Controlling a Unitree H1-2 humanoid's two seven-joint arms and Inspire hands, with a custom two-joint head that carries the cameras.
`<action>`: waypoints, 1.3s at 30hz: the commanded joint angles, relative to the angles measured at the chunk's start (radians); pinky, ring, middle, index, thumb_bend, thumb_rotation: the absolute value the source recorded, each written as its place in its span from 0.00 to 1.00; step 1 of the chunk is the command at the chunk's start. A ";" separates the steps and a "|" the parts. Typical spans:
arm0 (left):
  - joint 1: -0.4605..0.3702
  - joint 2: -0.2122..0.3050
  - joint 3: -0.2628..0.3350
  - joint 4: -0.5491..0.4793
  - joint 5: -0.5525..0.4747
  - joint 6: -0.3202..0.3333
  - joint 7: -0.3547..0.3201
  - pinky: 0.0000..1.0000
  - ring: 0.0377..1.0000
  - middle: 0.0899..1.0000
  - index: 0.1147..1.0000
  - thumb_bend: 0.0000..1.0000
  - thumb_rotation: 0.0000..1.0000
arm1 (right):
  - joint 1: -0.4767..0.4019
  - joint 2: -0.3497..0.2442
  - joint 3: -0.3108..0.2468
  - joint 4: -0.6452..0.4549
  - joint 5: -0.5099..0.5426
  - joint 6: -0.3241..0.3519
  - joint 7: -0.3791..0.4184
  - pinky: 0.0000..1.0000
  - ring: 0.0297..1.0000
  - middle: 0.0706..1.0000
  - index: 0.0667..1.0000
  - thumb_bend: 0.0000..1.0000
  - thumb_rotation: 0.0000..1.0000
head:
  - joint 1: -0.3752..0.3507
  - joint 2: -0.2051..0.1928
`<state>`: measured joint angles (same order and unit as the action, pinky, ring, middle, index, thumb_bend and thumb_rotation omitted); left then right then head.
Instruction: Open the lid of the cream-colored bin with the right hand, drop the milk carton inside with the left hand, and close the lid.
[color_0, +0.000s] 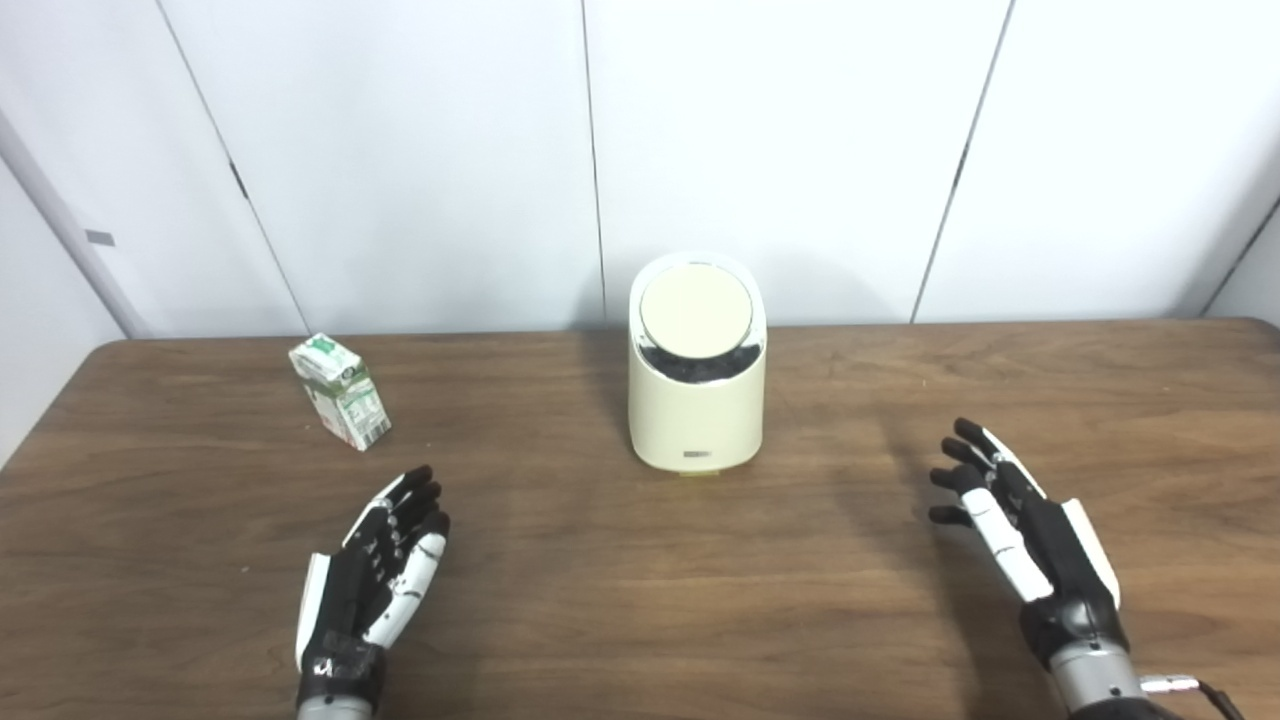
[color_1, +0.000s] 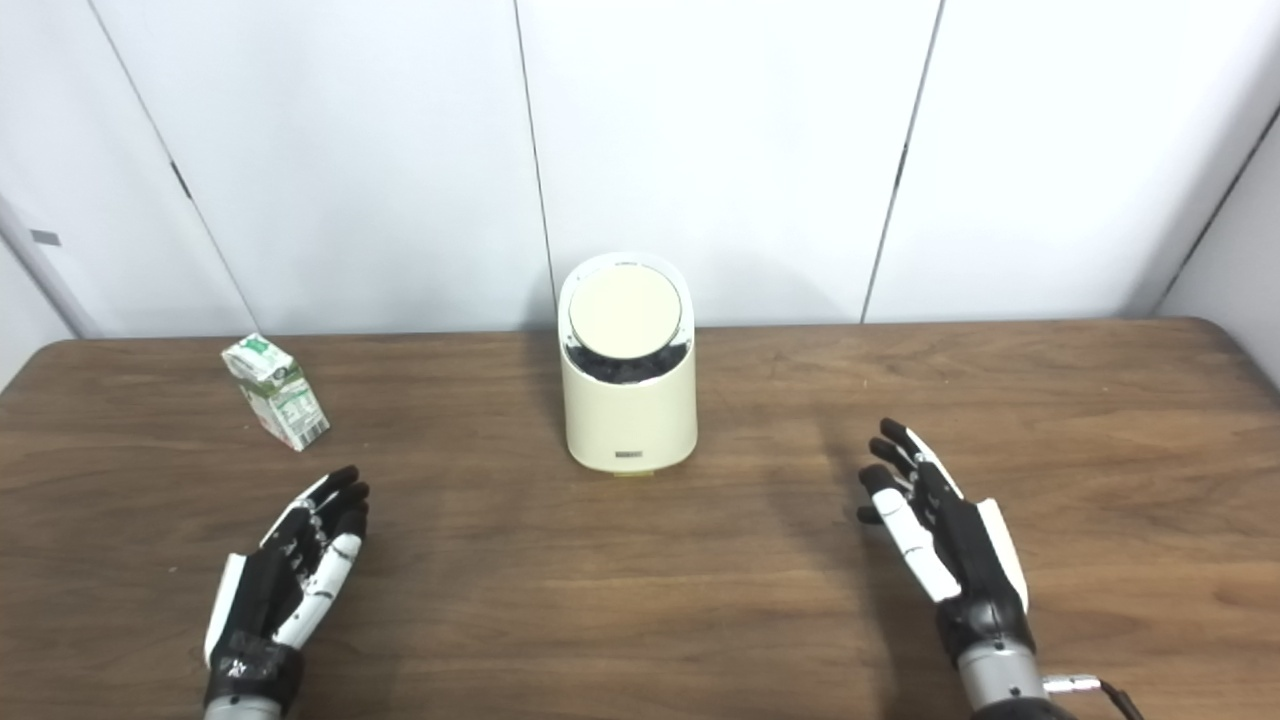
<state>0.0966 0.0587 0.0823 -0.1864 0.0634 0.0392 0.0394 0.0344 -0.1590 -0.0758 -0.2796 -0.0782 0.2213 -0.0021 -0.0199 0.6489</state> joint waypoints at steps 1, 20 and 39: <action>-0.012 0.003 -0.001 -0.005 -0.005 0.010 -0.002 0.83 0.83 0.82 0.85 0.44 0.49 | -0.025 -0.004 -0.006 -0.036 -0.005 -0.037 -0.005 0.66 0.80 0.87 0.89 0.44 0.80 | -0.001 0.000; -0.013 0.000 -0.002 -0.010 -0.011 0.023 -0.003 0.85 0.84 0.83 0.86 0.43 0.49 | -0.029 -0.004 -0.009 -0.028 0.000 -0.044 -0.007 0.66 0.80 0.87 0.89 0.45 0.78 | -0.010 0.003; 0.021 0.014 -0.022 0.028 0.006 -0.066 -0.013 0.79 0.82 0.83 0.85 0.40 0.48 | -0.208 -0.015 0.031 -0.048 -0.054 0.097 0.012 0.71 0.81 0.86 0.89 0.75 0.69 | 0.062 -0.091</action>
<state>0.1073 0.0639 0.0703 -0.1667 0.0683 -0.0189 0.0382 -0.1259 -0.1705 -0.0487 -0.2832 -0.1164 0.3035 0.0101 0.0414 0.5599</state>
